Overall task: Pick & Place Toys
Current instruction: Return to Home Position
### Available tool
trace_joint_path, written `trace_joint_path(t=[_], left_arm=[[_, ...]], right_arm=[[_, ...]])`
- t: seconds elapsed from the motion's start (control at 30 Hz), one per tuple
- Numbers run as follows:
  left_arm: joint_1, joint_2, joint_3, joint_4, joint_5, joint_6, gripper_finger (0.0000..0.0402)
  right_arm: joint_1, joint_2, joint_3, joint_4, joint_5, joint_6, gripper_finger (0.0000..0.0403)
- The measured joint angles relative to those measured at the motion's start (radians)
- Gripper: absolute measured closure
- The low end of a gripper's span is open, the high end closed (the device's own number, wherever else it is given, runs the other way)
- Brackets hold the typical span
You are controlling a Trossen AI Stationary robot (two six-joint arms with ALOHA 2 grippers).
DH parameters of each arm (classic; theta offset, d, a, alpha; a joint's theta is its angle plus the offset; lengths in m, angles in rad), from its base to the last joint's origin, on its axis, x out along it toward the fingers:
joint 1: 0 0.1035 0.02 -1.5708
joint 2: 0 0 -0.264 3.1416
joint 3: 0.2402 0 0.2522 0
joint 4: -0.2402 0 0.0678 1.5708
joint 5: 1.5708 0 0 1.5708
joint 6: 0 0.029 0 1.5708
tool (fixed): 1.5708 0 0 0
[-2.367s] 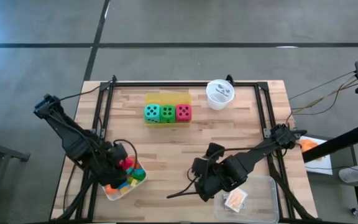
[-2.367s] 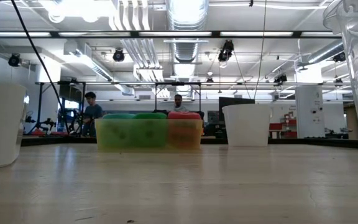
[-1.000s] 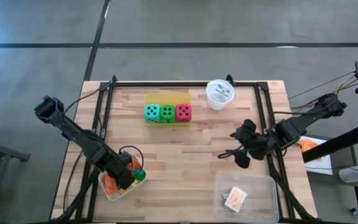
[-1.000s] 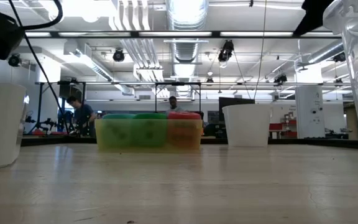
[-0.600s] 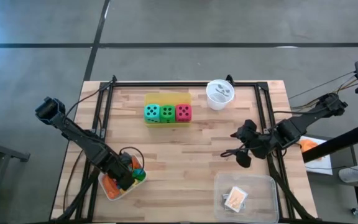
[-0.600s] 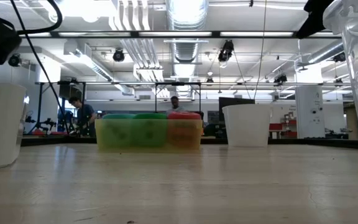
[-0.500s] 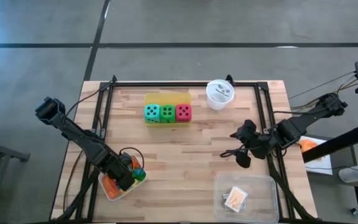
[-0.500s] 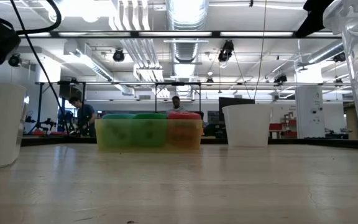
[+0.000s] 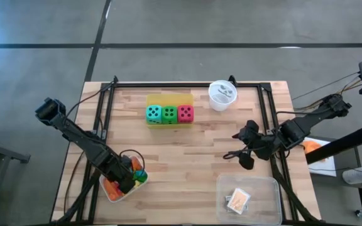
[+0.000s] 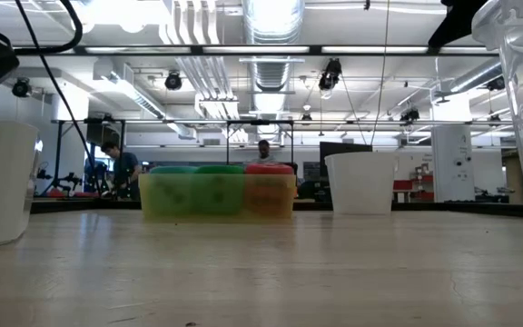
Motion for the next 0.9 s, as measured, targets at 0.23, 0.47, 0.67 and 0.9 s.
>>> trace_joint_path(t=[0.23,0.47,0.67,0.9], left_arm=[[0.0,-0.024,0.011,-0.015,0.015,-0.003,0.0085],[0.0,-0.07,0.168,-0.237,-0.06,0.005,0.0084],[0.005,-0.075,0.346,-0.364,-0.489,0.233,0.0084],[-0.005,-0.11,0.396,-0.341,-1.098,0.446,0.0083]], right_arm=[[0.0,0.0,0.0,0.0,0.002,0.001,0.006],[0.0,0.0,0.0,0.0,0.003,0.002,0.006],[0.0,0.0,0.0,0.026,0.049,0.02,0.006],[0.0,-0.025,0.0,0.118,0.101,-0.004,0.0085]])
